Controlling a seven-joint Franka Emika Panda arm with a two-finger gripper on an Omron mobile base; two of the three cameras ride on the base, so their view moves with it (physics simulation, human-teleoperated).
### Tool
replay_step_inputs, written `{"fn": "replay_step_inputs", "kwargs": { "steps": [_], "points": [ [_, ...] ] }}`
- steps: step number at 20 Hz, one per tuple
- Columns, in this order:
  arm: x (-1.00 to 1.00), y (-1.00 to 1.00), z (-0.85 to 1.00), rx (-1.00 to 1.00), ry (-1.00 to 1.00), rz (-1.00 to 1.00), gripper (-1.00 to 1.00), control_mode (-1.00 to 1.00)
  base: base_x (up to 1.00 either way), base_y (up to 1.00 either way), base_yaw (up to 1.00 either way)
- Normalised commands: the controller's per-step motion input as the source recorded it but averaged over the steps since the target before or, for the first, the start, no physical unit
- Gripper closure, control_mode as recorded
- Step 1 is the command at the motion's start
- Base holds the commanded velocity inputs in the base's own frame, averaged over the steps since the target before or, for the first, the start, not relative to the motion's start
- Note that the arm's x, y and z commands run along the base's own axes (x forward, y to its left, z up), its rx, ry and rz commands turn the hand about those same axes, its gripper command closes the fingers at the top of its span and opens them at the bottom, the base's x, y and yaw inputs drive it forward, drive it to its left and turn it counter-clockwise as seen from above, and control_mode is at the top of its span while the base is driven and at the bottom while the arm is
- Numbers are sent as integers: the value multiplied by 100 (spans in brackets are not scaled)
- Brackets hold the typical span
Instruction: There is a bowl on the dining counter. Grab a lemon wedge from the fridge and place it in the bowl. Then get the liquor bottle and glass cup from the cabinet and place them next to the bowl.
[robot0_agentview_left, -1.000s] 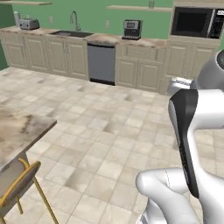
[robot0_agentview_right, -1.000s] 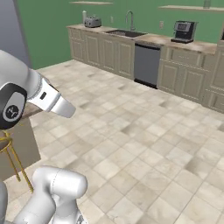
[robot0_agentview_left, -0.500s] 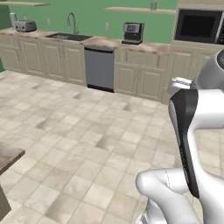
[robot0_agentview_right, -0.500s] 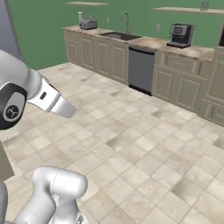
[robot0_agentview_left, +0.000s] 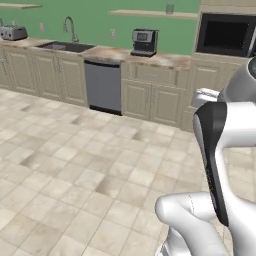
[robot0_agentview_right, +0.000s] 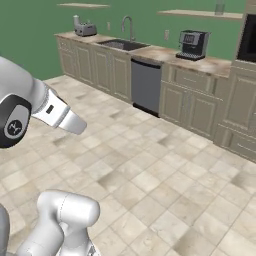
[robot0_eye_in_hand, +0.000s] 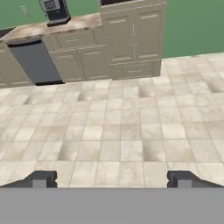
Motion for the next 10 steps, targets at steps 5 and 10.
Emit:
{"fn": "replay_step_inputs", "kwargs": {
  "steps": [5, 10],
  "points": [
    [0, 0, 0, 0, 0, 0, -100, 100, 100, -19, -6],
    [0, 0, 0, 0, 0, 0, -100, 100, 100, -13, -8]
  ]
}}
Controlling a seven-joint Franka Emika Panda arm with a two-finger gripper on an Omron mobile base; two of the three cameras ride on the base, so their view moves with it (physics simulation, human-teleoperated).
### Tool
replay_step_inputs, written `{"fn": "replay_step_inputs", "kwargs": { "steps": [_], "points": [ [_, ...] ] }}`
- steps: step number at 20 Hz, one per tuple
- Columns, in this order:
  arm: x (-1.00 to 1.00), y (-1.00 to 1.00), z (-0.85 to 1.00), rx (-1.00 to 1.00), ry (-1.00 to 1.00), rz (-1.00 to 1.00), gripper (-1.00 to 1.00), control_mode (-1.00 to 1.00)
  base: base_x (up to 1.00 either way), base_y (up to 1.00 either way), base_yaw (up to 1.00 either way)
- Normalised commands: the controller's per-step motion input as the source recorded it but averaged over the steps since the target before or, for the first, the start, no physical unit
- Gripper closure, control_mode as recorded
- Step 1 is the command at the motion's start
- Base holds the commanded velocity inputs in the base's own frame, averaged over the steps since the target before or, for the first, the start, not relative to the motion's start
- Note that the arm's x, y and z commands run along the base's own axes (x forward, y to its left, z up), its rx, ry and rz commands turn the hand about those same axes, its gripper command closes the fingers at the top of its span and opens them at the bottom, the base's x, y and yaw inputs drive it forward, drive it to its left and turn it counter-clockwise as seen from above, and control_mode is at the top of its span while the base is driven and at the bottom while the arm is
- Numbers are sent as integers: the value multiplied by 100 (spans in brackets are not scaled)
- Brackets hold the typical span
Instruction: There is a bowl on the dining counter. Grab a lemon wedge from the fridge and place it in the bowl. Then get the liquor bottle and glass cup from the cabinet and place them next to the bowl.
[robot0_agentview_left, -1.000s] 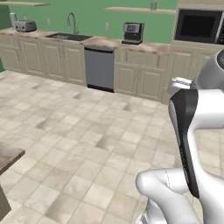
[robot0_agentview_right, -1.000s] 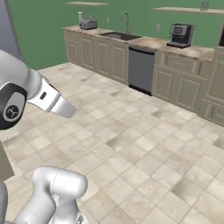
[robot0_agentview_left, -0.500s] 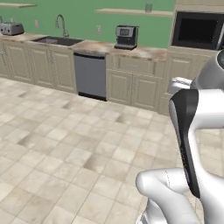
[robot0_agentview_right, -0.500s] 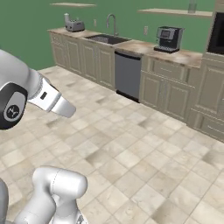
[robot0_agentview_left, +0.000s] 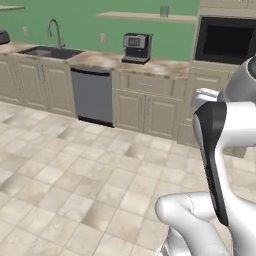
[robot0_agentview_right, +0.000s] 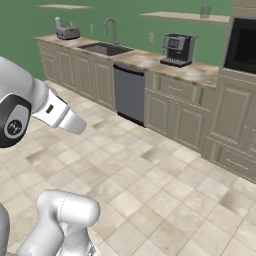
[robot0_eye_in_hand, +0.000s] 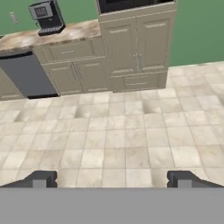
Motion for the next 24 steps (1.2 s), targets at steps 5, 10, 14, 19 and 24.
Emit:
{"fn": "replay_step_inputs", "kwargs": {
  "steps": [5, 10, 14, 19, 24],
  "points": [
    [0, 0, 0, 0, 0, 0, -100, 100, 100, -3, -13],
    [0, 0, 0, 0, 0, 0, -100, 100, 100, 0, -19],
    [0, 0, 0, 0, 0, 0, -100, 100, 100, 5, -22],
    [0, 0, 0, 0, 0, 0, -100, 100, 100, 15, -24],
    [0, 0, 0, 0, 0, 0, -100, 100, 100, 24, -24]
  ]
}}
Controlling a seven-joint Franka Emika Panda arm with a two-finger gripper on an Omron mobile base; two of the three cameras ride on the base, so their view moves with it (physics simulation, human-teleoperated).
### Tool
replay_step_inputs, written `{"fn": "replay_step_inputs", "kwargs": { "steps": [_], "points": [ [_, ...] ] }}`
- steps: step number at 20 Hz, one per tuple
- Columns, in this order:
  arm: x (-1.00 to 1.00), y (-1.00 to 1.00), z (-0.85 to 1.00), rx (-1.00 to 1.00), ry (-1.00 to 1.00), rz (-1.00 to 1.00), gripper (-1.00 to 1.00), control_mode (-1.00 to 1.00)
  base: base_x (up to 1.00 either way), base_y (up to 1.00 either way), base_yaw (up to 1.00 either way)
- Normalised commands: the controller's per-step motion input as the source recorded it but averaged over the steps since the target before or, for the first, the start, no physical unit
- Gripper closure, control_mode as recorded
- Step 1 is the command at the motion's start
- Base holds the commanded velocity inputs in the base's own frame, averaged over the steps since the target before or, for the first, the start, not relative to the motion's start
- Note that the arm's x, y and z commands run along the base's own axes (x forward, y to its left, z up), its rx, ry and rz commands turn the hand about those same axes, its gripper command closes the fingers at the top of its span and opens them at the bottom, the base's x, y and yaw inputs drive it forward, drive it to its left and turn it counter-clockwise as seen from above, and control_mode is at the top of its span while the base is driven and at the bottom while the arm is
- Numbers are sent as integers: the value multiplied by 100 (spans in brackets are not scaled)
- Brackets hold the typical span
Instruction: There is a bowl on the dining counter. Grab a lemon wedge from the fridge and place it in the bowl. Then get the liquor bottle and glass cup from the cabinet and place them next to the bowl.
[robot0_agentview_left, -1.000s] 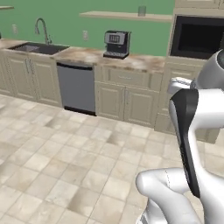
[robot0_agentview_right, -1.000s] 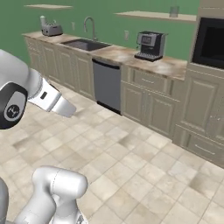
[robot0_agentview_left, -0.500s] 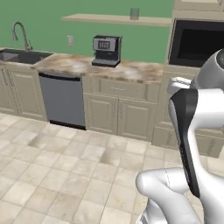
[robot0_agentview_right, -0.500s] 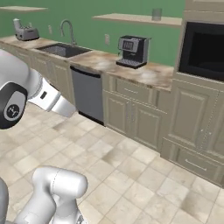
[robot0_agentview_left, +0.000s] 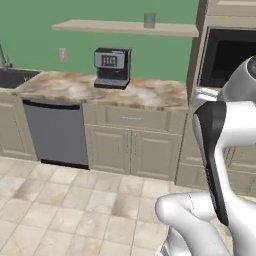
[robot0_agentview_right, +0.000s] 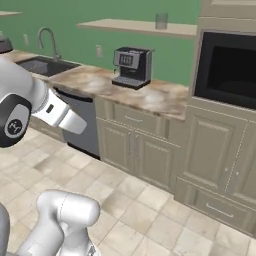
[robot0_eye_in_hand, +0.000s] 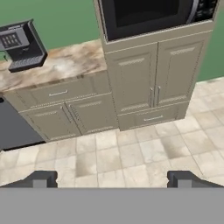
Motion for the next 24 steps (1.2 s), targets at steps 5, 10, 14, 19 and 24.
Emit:
{"fn": "replay_step_inputs", "kwargs": {
  "steps": [5, 10, 14, 19, 24],
  "points": [
    [0, 0, 0, 0, 0, 0, -100, 100, 100, 27, -23],
    [0, 0, 0, 0, 0, 0, -100, 100, 100, 25, -20],
    [0, 0, 0, 0, 0, 0, -100, 100, 100, 29, -20],
    [0, 0, 0, 0, 0, 0, -100, 100, 100, 27, -19],
    [0, 0, 0, 0, 0, 0, -100, 100, 90, 16, -18]
  ]
}}
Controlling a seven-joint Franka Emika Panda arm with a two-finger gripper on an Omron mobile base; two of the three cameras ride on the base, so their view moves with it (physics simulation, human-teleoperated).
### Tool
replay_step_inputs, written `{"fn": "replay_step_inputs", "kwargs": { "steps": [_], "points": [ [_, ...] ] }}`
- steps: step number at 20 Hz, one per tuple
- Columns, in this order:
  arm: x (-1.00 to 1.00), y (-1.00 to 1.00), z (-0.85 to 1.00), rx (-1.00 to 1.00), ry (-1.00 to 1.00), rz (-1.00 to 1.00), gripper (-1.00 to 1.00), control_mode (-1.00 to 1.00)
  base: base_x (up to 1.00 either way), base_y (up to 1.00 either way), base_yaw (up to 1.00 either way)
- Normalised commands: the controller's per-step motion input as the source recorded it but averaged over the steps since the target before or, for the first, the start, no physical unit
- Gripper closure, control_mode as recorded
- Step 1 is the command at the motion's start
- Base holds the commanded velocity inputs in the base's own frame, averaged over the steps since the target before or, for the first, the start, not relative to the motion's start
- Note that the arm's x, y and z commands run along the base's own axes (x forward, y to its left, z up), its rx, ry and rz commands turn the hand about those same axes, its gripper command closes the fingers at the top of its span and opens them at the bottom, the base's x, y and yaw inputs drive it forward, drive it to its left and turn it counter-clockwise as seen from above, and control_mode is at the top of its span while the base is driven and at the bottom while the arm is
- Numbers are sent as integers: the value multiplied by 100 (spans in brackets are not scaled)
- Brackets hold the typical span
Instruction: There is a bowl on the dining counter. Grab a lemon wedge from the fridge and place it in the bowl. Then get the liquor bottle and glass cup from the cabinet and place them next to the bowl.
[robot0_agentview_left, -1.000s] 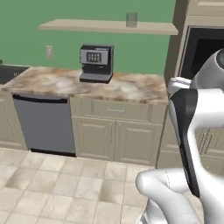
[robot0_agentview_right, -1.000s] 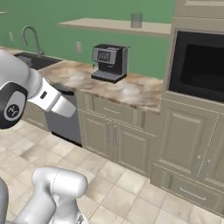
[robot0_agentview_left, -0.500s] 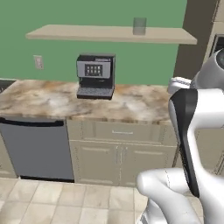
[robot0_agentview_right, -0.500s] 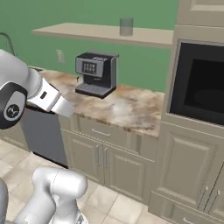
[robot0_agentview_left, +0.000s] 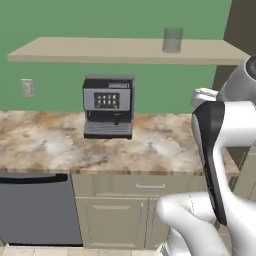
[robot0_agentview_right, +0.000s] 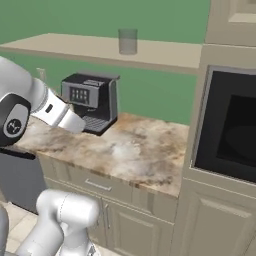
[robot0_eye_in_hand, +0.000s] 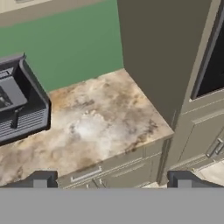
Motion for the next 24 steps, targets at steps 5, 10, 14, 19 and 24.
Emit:
{"fn": "replay_step_inputs", "kwargs": {
  "steps": [5, 10, 14, 19, 24],
  "points": [
    [0, 0, 0, 0, 0, 0, -100, 100, 80, 13, -17],
    [0, 0, 0, 0, 0, 0, -100, 100, 64, 16, -21],
    [24, 10, 1, -2, -1, -2, -100, -100, 30, 12, -7],
    [12, 8, 25, -11, -15, 8, -100, -100, 0, 0, 0],
    [-18, 0, 61, -17, -17, 16, -100, -100, 0, 0, 0]
  ]
}}
